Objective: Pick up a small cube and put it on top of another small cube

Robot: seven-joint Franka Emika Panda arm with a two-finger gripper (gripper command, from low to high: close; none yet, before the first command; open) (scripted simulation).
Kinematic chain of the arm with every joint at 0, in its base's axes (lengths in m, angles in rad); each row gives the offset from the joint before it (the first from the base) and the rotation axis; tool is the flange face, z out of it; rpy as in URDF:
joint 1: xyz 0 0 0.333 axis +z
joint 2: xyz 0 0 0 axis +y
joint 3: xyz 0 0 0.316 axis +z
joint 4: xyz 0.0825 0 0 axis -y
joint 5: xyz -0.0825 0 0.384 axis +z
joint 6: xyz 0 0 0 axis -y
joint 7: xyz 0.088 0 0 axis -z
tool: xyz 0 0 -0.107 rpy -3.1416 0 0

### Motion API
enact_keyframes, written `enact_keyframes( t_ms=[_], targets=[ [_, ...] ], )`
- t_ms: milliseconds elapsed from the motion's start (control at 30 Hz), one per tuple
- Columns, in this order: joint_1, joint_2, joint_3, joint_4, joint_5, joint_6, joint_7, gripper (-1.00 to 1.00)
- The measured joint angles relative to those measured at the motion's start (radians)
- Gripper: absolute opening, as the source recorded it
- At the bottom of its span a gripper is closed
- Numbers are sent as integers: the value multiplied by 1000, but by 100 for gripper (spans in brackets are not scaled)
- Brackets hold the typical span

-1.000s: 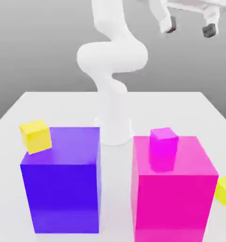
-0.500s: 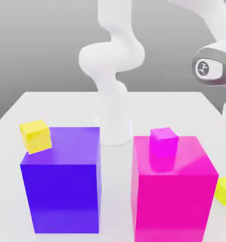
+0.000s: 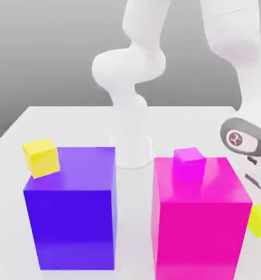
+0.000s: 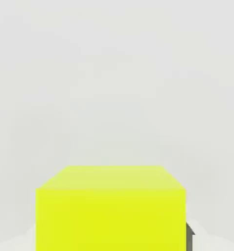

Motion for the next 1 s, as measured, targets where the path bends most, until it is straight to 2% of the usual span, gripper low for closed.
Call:
enact_keyframes(
  t_ms=[167, 367, 733, 800, 867, 900, 1000],
  targets=[
    [-21, -140, 41, -14, 54, -122, -56, -100],
    [-108, -344, -9, 22, 137, -354, -1, -100],
    [-314, -737, -118, 63, 117, -789, 305, -100],
    [-335, -751, -132, 33, 123, -778, 336, -100],
    [-341, -731, -135, -15, 125, -710, 343, -100],
    [-342, -717, -136, -41, 125, -671, 344, 100],
    [-342, -717, -136, -41, 125, -671, 344, 100]
  ],
)
